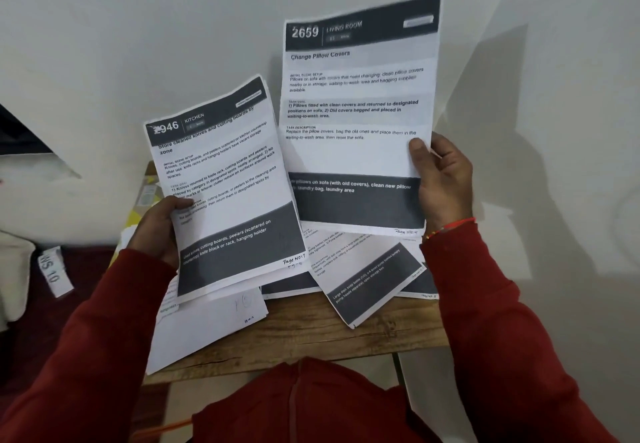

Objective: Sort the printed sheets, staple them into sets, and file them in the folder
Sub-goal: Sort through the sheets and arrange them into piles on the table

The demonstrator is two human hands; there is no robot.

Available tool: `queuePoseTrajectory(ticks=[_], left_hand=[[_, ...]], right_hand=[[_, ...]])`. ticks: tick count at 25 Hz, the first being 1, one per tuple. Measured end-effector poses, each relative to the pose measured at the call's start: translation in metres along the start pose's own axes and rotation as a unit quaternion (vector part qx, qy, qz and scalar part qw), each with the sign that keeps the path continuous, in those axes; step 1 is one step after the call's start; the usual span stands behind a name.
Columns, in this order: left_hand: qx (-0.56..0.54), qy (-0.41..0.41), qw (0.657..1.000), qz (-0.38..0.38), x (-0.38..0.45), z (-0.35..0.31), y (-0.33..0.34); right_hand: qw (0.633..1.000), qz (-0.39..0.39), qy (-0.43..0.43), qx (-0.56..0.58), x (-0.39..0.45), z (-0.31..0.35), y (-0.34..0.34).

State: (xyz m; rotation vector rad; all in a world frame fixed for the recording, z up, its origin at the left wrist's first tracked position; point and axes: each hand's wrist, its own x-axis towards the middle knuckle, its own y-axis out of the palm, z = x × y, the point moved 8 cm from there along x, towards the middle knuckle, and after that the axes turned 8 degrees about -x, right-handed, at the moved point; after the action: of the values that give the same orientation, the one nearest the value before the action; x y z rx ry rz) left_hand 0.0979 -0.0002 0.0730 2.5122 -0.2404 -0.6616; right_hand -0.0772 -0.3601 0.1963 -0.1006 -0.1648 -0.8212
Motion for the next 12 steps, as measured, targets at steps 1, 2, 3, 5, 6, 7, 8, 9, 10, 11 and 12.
queuePoseTrajectory(ticks=[1,2,3,5,6,7,8,9,10,11,12], left_hand=[[-0.001,-0.005,1.0,-0.003,0.001,0.001,-0.002],[-0.001,-0.01,1.0,-0.008,0.002,0.003,-0.005],[-0.002,-0.015,1.0,-0.012,0.002,0.004,-0.007],[-0.002,-0.025,1.0,-0.018,0.002,0.006,-0.009],[-0.001,-0.03,0.999,-0.023,0.002,0.007,-0.011],[0.001,-0.035,0.999,-0.028,0.001,0.009,-0.011],[0.004,-0.037,0.999,-0.033,0.0,0.01,-0.012],[0.009,-0.039,0.999,-0.036,-0.001,0.011,-0.013],[0.016,-0.039,0.998,-0.041,-0.001,0.012,-0.014],[0.022,-0.038,0.998,-0.043,-0.001,0.013,-0.016],[0.028,-0.038,0.998,-0.043,-0.001,0.014,-0.017]], right_hand=[[0.998,0.015,0.004,-0.063,0.01,-0.021,-0.006],[0.99,0.041,0.012,-0.138,0.018,-0.043,-0.009],[0.976,0.074,0.031,-0.2,0.024,-0.069,-0.011],[0.936,0.127,0.069,-0.321,0.028,-0.119,-0.013],[0.906,0.154,0.079,-0.387,0.025,-0.137,-0.013],[0.877,0.172,0.088,-0.44,0.02,-0.156,-0.014],[0.853,0.178,0.102,-0.48,0.015,-0.172,-0.017],[0.836,0.181,0.119,-0.505,0.009,-0.187,-0.019],[0.82,0.179,0.142,-0.525,0.003,-0.196,-0.022],[0.806,0.173,0.161,-0.543,-0.001,-0.205,-0.024],[0.791,0.17,0.174,-0.562,-0.005,-0.207,-0.025]])
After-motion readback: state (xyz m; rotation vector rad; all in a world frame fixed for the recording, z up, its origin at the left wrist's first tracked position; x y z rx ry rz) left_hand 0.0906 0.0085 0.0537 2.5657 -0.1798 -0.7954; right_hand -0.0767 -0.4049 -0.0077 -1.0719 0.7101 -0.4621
